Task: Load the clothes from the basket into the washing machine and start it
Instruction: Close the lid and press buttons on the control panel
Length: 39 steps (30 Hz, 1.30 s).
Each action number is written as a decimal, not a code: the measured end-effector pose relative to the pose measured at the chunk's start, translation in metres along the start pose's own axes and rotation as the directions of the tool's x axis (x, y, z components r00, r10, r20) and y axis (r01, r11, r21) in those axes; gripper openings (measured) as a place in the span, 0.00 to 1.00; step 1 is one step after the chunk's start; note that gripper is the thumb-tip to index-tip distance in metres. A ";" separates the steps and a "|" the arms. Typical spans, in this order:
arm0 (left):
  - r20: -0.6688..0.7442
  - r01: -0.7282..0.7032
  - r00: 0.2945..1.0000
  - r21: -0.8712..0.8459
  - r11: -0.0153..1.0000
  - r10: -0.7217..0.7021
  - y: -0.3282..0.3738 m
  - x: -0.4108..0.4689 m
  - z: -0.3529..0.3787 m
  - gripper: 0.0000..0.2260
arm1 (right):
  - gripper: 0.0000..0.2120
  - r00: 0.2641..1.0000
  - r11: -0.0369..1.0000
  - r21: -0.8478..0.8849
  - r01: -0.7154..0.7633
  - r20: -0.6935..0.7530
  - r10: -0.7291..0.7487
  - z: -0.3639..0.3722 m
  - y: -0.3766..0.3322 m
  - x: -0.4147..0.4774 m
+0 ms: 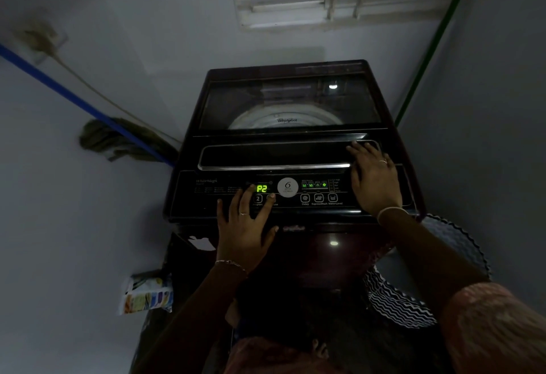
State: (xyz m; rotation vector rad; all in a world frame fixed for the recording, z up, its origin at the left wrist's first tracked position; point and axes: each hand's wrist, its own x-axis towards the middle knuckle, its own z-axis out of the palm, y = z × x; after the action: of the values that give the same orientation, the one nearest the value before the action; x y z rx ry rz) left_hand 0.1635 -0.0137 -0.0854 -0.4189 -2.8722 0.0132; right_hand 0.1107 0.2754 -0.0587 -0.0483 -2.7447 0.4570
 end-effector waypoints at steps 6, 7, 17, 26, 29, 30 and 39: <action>0.018 0.013 1.000 -0.005 1.000 -0.013 0.000 0.002 -0.001 0.29 | 0.21 1.000 1.000 0.001 -0.002 -0.006 0.002 0.000 -0.001 0.000; 0.013 0.015 1.000 -0.006 1.000 -0.015 0.000 0.002 0.000 0.29 | 0.21 1.000 1.000 0.000 -0.002 -0.007 0.002 0.000 -0.001 0.000; -0.032 0.045 0.998 -0.072 0.996 -0.047 0.003 0.002 -0.001 0.29 | 0.21 1.000 1.000 0.000 0.003 0.002 -0.003 0.000 -0.001 0.000; 0.014 0.054 0.998 -0.060 0.997 -0.054 0.003 0.005 -0.004 0.29 | 0.21 1.000 1.000 0.005 -0.004 0.001 0.004 -0.001 -0.001 -0.001; 0.017 0.056 0.998 -0.070 0.996 -0.055 0.003 0.005 -0.004 0.29 | 0.21 1.000 1.000 -0.001 -0.008 0.007 0.008 0.000 -0.001 0.000; 0.020 0.058 0.998 -0.075 0.996 -0.056 0.003 0.005 -0.005 0.29 | 0.21 1.000 1.000 0.000 -0.007 0.006 0.007 0.000 -0.001 0.000; 0.040 0.054 0.998 -0.103 0.993 -0.050 0.003 0.003 -0.005 0.29 | 0.20 1.000 1.000 0.011 -0.003 -0.016 0.004 0.000 -0.002 -0.001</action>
State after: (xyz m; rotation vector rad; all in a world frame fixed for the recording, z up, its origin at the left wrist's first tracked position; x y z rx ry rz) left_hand 0.1632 -0.0103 -0.0799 -0.3662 -2.9286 -0.1402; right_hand 0.1118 0.2739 -0.0585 -0.0536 -2.7266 0.4711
